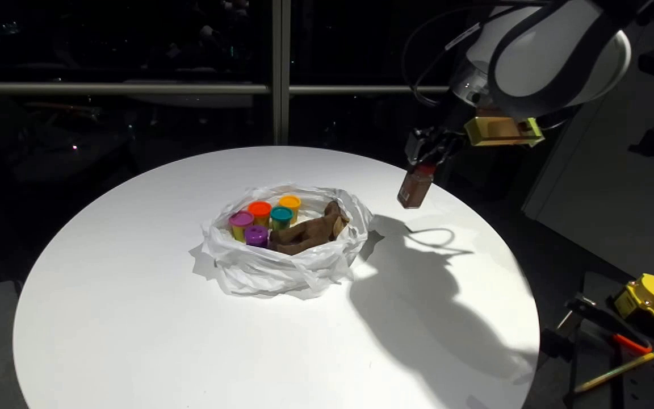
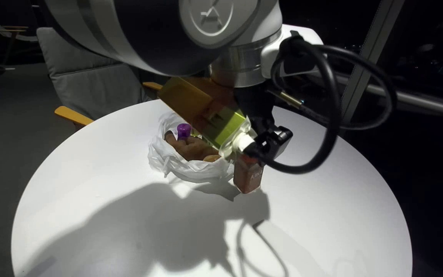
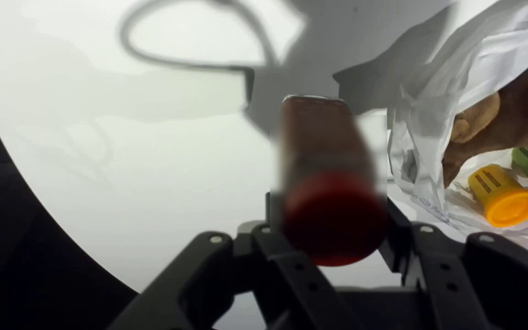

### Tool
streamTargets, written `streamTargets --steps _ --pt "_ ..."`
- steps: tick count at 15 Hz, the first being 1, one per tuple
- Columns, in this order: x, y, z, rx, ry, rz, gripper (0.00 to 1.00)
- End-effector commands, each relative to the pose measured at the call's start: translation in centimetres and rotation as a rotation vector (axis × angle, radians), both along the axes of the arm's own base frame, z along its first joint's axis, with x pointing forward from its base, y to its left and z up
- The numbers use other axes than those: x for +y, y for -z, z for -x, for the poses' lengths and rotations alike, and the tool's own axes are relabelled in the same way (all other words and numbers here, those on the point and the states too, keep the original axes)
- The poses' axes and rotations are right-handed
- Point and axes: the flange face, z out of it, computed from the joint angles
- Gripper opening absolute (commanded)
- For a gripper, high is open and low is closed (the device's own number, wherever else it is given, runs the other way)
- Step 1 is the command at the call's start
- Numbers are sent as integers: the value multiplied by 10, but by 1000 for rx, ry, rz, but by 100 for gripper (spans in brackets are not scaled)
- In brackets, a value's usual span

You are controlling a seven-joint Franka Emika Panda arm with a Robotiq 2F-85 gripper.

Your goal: Remove the contents from the bag and put them on the table.

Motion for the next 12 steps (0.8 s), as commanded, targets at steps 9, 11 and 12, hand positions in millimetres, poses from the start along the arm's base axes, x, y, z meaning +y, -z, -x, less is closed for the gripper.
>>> streamTargets --steps 9,11,12 --pt "-41 71 -52 186 -46 -50 25" --pt "-46 91 -62 217 -57 -43 25" --pt "-48 98 -67 226 -64 -37 25"
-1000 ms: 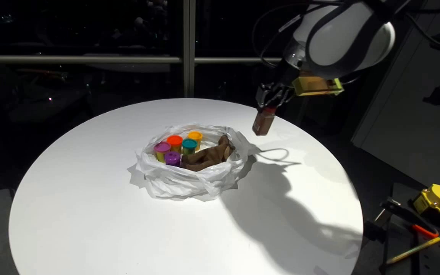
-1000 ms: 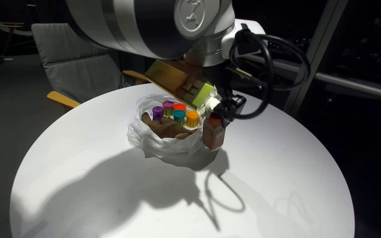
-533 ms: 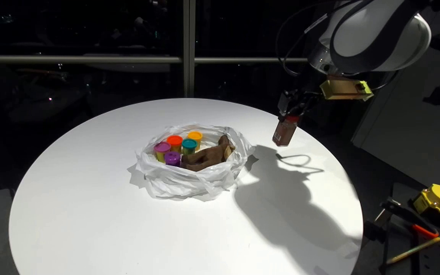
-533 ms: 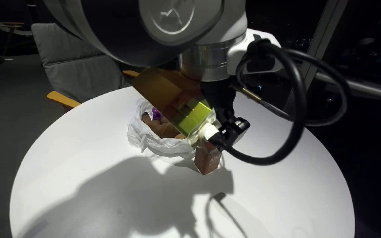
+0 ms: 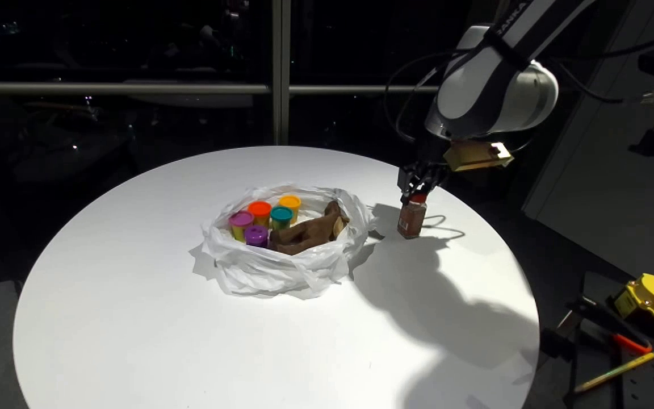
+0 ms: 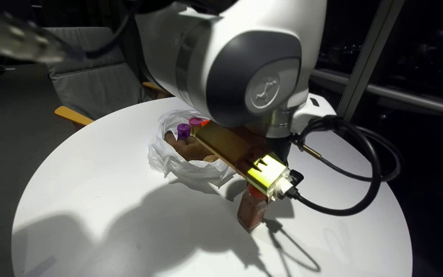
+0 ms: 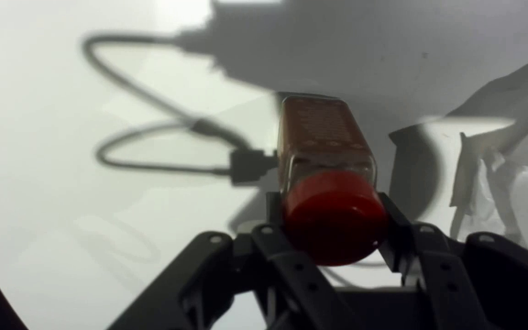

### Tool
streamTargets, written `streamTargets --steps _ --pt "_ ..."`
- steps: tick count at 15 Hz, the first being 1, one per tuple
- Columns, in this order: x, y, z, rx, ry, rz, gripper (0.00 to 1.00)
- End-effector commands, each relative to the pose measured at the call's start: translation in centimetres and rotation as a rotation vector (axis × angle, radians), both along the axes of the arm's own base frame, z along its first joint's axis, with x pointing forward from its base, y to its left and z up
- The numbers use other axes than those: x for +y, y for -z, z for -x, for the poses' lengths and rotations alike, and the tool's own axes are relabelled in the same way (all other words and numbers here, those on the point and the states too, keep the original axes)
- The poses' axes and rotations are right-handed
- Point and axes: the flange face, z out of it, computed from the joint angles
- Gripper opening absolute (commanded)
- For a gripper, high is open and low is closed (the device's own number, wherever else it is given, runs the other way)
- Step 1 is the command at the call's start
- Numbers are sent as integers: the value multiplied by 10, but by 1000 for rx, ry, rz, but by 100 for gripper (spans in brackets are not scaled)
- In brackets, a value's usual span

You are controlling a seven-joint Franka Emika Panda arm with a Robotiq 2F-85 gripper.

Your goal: Remove the contents from the bag and put them on the table.

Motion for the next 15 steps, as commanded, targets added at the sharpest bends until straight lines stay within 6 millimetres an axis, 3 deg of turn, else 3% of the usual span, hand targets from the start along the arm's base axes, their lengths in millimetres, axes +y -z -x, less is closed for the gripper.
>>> streamTargets --steps 1,5,10,15 --pt "-7 20 -29 22 -22 15 25" --pt "-3 19 -41 9 -52 38 25" --pt "7 13 -39 -10 -74 53 25" --pt "17 -5 -39 -192 -64 105 25"
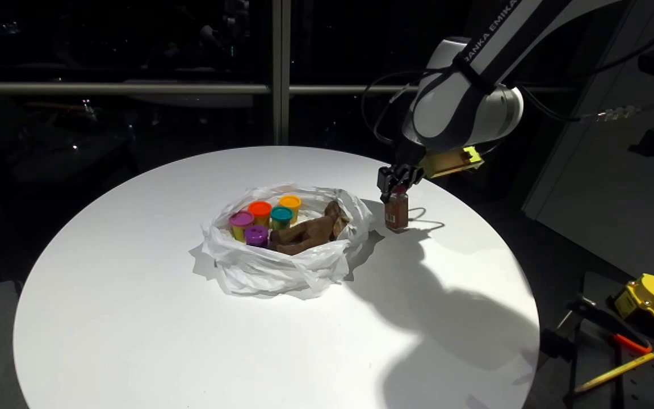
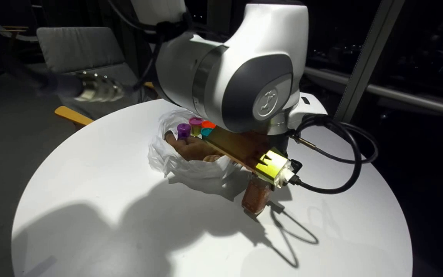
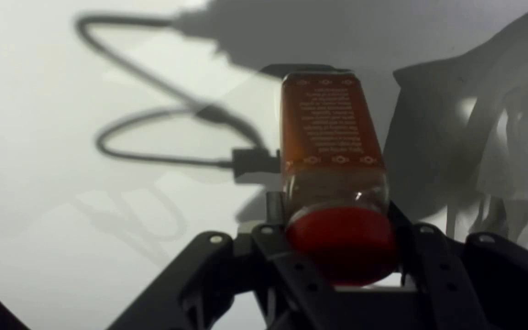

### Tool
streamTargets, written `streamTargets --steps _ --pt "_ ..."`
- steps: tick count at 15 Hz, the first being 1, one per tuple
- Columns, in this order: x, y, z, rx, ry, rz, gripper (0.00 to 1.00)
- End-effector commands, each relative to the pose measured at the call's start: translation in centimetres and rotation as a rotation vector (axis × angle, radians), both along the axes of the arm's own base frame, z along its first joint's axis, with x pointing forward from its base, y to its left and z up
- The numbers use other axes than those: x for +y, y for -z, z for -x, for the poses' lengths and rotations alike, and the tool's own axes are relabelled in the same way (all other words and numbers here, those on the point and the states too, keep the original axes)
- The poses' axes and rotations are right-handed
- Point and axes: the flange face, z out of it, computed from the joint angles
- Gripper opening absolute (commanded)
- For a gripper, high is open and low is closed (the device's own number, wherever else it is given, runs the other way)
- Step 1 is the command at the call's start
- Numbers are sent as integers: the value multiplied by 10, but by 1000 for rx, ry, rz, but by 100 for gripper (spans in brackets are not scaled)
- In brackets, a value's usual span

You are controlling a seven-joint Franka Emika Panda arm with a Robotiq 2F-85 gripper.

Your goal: Remove the contents from the bag and put them on the table.

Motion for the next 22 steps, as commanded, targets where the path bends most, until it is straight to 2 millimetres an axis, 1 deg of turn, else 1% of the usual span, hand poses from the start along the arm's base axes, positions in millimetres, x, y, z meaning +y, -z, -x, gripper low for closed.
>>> streamTargets --steps 1,4,15,21,22 --pt "7 -22 -1 -164 14 50 25" --pt "9 -19 -5 -205 26 59 25" --pt "2 -9 -12 -195 64 13 25" --pt "-1 5 -14 -168 68 16 25" --pt "1 5 -14 -167 63 12 75"
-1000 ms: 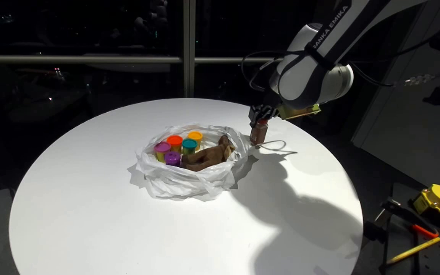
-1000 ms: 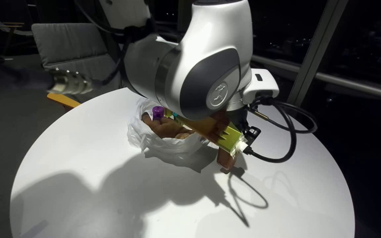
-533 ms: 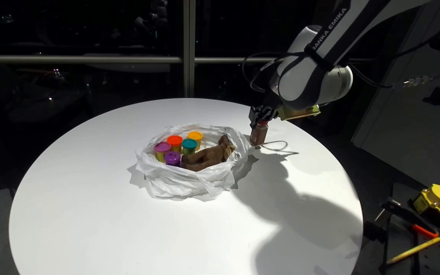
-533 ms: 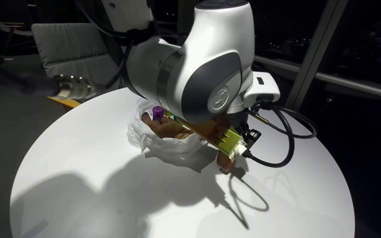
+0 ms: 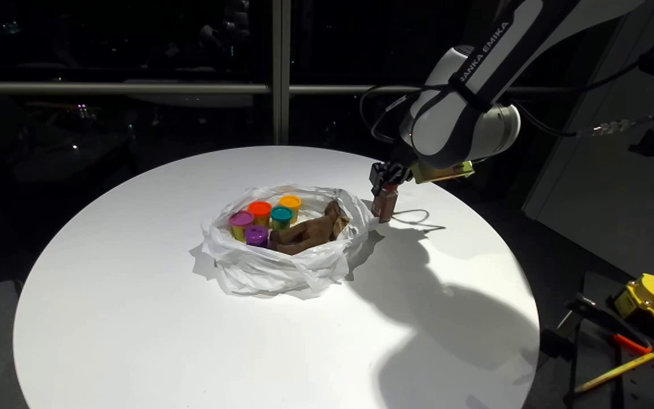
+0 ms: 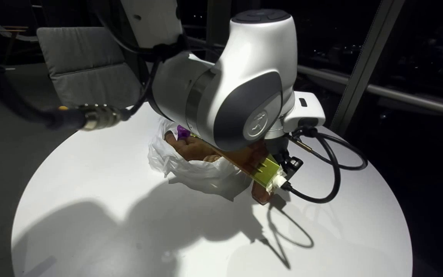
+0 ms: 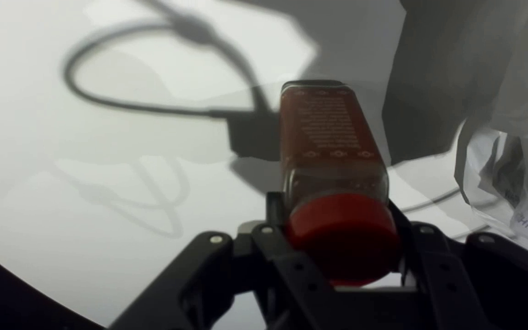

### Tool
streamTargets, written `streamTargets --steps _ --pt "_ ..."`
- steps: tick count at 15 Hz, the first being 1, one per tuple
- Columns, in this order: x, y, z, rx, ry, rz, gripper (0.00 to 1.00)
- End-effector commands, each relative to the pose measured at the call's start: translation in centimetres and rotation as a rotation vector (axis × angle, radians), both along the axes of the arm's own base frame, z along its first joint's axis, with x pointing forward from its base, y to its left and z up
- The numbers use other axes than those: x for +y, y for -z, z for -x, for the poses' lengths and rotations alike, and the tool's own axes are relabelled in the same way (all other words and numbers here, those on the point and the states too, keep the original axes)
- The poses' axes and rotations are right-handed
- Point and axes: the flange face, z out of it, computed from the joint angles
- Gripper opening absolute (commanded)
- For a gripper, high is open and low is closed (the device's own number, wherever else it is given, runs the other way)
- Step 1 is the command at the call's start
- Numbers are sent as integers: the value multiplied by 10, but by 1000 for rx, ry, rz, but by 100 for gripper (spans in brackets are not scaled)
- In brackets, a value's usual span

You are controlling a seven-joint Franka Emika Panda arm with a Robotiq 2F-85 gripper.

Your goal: Remove the contents from the bag and put them on the table.

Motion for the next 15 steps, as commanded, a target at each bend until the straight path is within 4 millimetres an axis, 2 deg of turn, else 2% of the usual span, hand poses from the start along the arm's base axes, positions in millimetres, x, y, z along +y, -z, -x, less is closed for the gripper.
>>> streamTargets --steps 1,4,5,8,10,13,15 --pt "0 -4 -8 -18 7 -8 76" --pt "5 -20 -3 -43 4 3 96" --pt "7 -26 -1 -47 2 5 100" --pt "25 -50 6 -22 -13 -11 100" --pt "43 -75 12 24 -30 -28 100" --pt "82 -109 18 165 -111 -105 100" --pt "109 -134 15 244 -149 -161 100"
